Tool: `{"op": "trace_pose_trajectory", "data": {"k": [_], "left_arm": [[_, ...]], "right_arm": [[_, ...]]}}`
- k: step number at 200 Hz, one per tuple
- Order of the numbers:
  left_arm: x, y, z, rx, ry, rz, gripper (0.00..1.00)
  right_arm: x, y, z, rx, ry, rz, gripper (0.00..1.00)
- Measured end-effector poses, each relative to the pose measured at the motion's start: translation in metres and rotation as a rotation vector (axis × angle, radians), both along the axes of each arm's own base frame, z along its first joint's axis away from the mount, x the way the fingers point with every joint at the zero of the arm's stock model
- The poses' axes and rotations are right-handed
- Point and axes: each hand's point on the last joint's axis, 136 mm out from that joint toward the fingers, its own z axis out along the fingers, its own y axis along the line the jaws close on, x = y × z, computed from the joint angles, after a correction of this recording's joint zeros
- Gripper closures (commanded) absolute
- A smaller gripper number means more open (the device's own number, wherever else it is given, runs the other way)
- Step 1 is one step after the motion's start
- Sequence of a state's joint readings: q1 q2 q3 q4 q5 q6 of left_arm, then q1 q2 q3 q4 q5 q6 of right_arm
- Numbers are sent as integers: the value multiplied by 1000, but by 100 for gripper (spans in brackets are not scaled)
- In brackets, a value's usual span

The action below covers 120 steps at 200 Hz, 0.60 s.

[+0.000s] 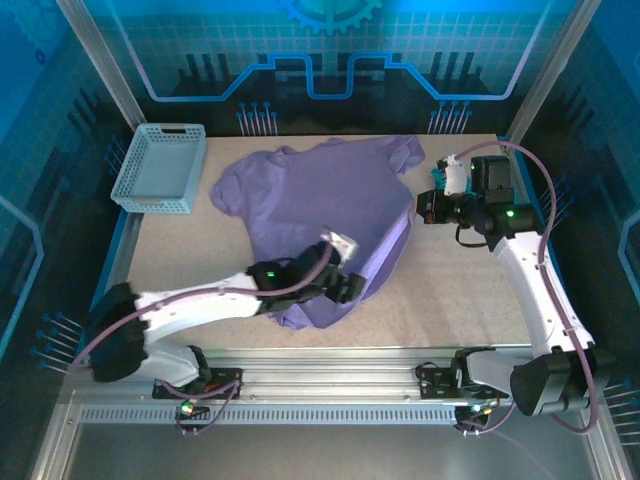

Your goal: Fold the inside-out t-shirt

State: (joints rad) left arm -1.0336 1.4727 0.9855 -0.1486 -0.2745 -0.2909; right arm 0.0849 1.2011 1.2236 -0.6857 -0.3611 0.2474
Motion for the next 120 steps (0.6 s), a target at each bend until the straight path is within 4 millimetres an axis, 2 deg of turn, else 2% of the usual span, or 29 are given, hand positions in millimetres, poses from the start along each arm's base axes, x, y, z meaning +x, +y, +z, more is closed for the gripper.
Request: {"op": "trace_pose_trajectory", "data": {"k": [12, 25, 40, 53, 81, 99, 115, 120], "left_arm": [[3, -19, -17, 37, -5, -27, 19], [8, -25, -38, 88, -9, -32, 24], [13, -24, -61, 148, -11, -27, 37], [17, -22, -72, 185, -20, -28, 48], [23, -23, -73, 193, -50, -21, 72], [28, -25, -68, 178, -70, -19, 100], [34, -23, -65, 162, -74, -1, 100], [35, -21, -65, 159, -74, 2, 100]], "right_arm": [[0, 0, 0, 1, 3, -2, 100], [-1, 0, 2, 2, 2, -1, 100], [-1, 0, 3, 1, 1, -2, 100], [-1, 0, 3, 1, 2, -2, 100], [0, -1, 2, -3, 5, -5, 100], [0, -3, 1, -11, 4, -13, 100], [1, -5, -4, -24, 11, -24, 100], [1, -7, -6, -32, 15, -30, 92]]}}
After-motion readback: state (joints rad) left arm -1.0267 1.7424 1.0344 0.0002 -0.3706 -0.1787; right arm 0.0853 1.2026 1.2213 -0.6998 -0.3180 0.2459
